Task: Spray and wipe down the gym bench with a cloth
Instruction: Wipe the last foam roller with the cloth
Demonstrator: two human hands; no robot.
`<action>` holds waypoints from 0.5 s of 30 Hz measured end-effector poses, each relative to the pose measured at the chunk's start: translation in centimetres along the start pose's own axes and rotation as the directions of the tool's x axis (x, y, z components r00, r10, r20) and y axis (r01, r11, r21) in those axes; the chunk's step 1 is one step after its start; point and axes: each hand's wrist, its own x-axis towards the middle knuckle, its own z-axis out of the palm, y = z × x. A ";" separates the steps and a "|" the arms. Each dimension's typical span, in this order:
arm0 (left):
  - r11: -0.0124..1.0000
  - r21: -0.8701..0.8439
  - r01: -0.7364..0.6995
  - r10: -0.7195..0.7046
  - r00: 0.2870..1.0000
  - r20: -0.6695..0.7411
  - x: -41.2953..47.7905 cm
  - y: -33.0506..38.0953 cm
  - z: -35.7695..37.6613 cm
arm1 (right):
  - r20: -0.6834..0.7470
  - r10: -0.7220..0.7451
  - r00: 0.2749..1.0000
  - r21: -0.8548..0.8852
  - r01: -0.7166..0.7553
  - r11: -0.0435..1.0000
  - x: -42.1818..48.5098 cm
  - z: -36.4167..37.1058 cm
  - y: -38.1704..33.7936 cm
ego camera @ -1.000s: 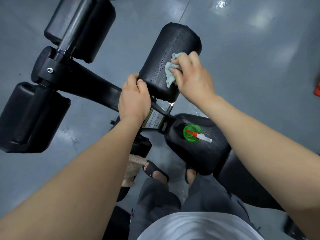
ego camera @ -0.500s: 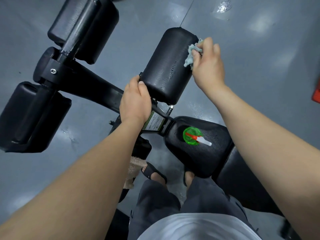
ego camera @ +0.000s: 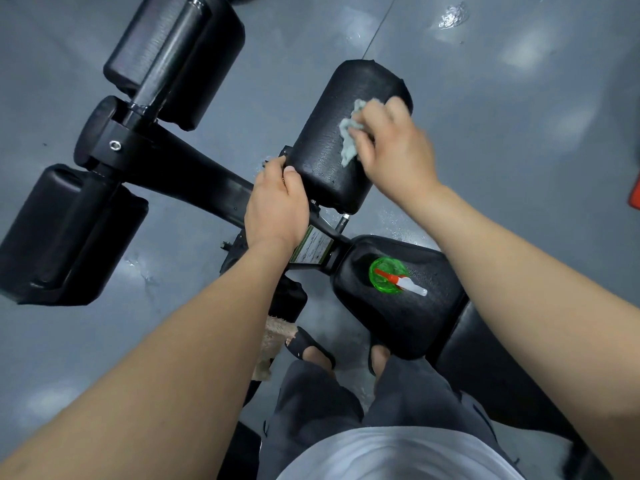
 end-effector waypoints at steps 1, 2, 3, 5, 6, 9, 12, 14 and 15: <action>1.000 0.002 0.001 -0.001 1.000 0.000 0.0 0.0 0.0 | -0.016 0.038 0.999 0.002 -0.038 0.999 1.0 -0.2 0.4; 1.000 0.005 0.001 -0.001 1.000 -0.002 0.0 0.0 0.0 | -0.026 0.081 0.996 0.005 -0.081 0.997 2.0 -0.4 0.8; 1.000 0.009 0.002 -0.002 1.000 -0.003 -0.1 0.0 0.0 | -0.034 0.122 0.992 0.008 -0.122 0.992 3.0 -0.6 1.1; 1.000 0.017 0.001 -0.001 1.000 -0.003 -0.1 0.0 0.0 | -0.051 0.184 0.982 0.021 -0.184 0.983 4.6 -0.9 1.6; 1.000 0.018 0.000 0.000 1.000 -0.002 0.0 0.0 0.0 | -0.061 0.207 0.976 0.030 -0.205 0.978 5.1 -1.0 1.7; 1.000 0.013 -0.001 0.001 1.000 0.002 0.1 -0.1 0.0 | -0.102 0.228 0.968 0.050 -0.224 0.973 4.9 -0.6 0.9; 1.000 0.013 0.003 -0.004 1.000 0.002 -0.1 -0.1 0.0 | -0.104 0.174 0.979 0.057 -0.169 0.984 2.6 0.2 -0.1; 1.000 0.016 0.000 0.000 1.000 0.002 0.0 0.0 0.0 | -0.071 0.117 0.991 0.027 -0.115 0.993 1.4 0.4 -0.2; 1.000 0.018 -0.002 0.002 1.000 0.000 0.0 0.1 0.0 | -0.057 0.100 0.993 -0.004 -0.100 0.995 1.3 0.4 -0.1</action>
